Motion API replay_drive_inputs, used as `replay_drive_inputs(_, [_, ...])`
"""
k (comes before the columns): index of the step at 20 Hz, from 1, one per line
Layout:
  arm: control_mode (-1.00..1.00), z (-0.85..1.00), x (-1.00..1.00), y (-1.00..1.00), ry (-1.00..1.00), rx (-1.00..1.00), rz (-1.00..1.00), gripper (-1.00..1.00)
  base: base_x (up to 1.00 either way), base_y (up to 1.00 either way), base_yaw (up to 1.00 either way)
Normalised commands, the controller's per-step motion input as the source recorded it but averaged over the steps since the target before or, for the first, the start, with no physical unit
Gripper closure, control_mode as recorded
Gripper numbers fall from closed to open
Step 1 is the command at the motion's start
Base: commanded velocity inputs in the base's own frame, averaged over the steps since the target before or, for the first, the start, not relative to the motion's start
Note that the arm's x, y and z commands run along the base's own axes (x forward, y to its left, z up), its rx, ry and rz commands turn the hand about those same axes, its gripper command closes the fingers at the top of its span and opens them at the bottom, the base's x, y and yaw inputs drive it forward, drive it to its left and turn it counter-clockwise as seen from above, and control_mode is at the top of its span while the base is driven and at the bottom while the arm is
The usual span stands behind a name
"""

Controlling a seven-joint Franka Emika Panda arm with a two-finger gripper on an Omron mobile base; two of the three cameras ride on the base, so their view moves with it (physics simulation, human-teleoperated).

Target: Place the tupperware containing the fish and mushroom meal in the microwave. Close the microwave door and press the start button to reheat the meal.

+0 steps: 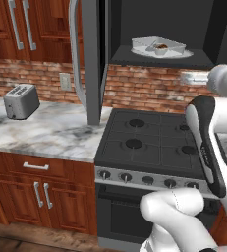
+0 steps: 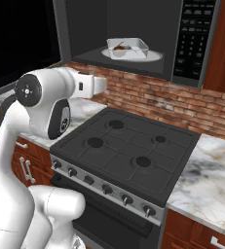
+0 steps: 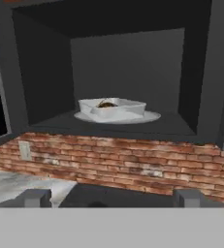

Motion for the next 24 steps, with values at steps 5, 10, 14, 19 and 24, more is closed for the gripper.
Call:
replay_drive_inputs(5, [-1.0, 0.48, 0.0, 0.49, 0.3, -0.41, 0.0, -1.0, 0.0, 0.0, 0.0])
replay_drive_inputs(10, [-1.0, -0.15, -0.24, 0.64, -0.1, -0.35, 0.0, -1.0, 0.0, 0.0, 0.0])
replay_drive_inputs(14, [-1.0, -0.57, -0.38, 0.44, -0.34, -0.28, 0.0, -1.0, 0.0, 0.0, 0.0])
replay_drive_inputs(19, [-1.0, -0.17, -0.52, 0.42, -0.25, -0.22, 0.0, -1.0, 0.0, 0.0, 0.0])
replay_drive_inputs(24, [-1.0, 0.14, -0.41, 0.55, -0.01, -0.17, 0.0, -1.0, 0.0, 0.0, 0.0])
